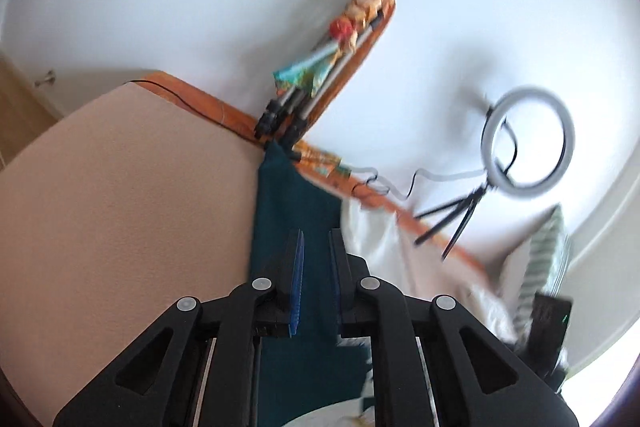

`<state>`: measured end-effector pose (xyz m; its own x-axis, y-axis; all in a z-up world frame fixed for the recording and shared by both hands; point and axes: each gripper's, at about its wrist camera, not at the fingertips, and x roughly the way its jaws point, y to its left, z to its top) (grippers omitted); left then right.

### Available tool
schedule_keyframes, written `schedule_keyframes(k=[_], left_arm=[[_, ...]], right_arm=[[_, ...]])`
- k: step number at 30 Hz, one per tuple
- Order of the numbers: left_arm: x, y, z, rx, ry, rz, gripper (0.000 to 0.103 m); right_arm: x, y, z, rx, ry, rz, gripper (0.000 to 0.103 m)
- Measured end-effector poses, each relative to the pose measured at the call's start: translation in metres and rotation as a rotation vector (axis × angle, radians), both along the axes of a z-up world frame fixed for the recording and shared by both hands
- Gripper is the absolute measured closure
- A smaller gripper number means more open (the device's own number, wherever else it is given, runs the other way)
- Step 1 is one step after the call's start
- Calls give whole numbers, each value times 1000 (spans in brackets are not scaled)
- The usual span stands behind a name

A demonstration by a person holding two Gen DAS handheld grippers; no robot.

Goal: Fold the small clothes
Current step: 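Open both grippers and move them to the collar end of the strip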

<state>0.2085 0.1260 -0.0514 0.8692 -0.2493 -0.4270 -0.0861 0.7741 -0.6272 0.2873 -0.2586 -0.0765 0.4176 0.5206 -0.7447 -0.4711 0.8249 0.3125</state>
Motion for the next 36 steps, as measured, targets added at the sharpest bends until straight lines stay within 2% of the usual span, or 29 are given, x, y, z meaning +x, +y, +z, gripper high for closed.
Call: schedule_keyframes(k=[3,6,8,10,12,14,17,20,24,27,29,31,36], left_arm=[[-9,-3,-6,-183,-73,178,92],[19,-16,-14,-272,-66,209,92],[48,-21,-23,-314,-37,170,92],[77,-24,-28,-273,-2,131,87],[105,-21,-34,-223,58,84,83],[122,-17,-37,-203,96,54,83],[148,-14,-32,-35,136,-12,76],[167,-5,-34,57,161,-94,72],[191,17,-46,91,203,-171,72],[206,25,-52,148,226,-228,71],[217,28,-59,144,230,-286,69],[229,29,-66,148,244,-329,60],[253,24,-81,172,253,-415,60]], right_arm=[[-1,-1,8,3,-14,-21,99],[3,-3,12,-1,-10,-43,99],[11,-4,12,0,7,-52,98],[20,-8,14,-3,16,-71,87],[29,-14,17,-5,5,-91,54],[40,-21,20,-9,-22,-116,48],[65,-32,19,-5,-10,-148,47],[98,-42,12,14,30,-158,47],[138,-48,-1,19,53,-186,47],[166,-53,-12,35,77,-195,47],[184,-53,-20,45,88,-199,47],[199,-53,-28,53,100,-197,47],[226,-45,-46,44,114,-162,47]])
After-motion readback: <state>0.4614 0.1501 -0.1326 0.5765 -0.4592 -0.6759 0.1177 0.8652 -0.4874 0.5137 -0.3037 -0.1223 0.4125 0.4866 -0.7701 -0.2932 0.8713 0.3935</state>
